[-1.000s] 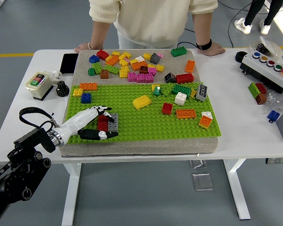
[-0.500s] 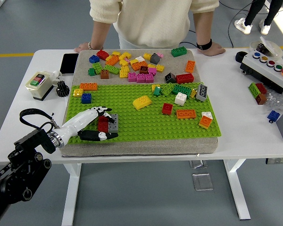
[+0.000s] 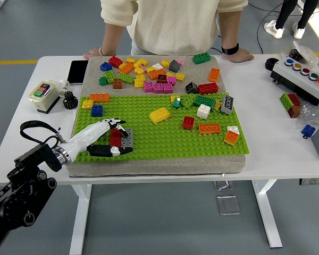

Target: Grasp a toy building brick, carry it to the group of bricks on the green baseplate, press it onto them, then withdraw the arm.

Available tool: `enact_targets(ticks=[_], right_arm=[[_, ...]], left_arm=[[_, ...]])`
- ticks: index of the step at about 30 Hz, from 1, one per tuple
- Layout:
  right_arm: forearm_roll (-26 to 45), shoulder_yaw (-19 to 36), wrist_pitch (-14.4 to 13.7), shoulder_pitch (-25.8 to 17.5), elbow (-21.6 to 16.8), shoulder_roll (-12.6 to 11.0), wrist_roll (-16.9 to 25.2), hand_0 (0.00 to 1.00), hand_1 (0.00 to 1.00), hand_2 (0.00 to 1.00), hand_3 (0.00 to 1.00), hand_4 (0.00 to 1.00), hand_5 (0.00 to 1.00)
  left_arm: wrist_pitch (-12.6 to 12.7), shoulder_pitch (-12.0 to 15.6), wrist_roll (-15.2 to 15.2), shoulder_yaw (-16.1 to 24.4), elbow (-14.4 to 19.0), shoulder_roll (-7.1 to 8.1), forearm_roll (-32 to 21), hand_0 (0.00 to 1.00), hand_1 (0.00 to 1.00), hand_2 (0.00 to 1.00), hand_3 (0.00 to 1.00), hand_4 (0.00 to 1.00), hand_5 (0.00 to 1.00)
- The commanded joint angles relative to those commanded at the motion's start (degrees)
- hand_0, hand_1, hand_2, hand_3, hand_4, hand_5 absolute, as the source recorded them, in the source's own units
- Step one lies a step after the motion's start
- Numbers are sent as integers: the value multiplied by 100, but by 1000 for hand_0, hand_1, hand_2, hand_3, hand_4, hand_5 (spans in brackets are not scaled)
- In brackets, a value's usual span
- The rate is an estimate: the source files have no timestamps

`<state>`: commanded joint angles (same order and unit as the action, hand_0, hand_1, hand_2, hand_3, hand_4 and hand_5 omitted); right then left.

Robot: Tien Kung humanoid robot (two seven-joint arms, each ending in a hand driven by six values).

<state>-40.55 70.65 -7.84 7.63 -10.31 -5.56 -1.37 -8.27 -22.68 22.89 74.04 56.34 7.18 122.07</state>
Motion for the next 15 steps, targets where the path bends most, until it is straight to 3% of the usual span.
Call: enact_targets(ticks=[8,15], right_arm=[[-2,12,3,1,0,-3,15,734,632,682,615,943,486],[3,19,2,9,0,-9,12,733,633,682,614,942,487]], left_arm=[[-61,34,-44,86,477,42,-300,998,998,930,651,998,779],[-54,-23,-84,87,559,56,-516,998,982,911,657,998,772]])
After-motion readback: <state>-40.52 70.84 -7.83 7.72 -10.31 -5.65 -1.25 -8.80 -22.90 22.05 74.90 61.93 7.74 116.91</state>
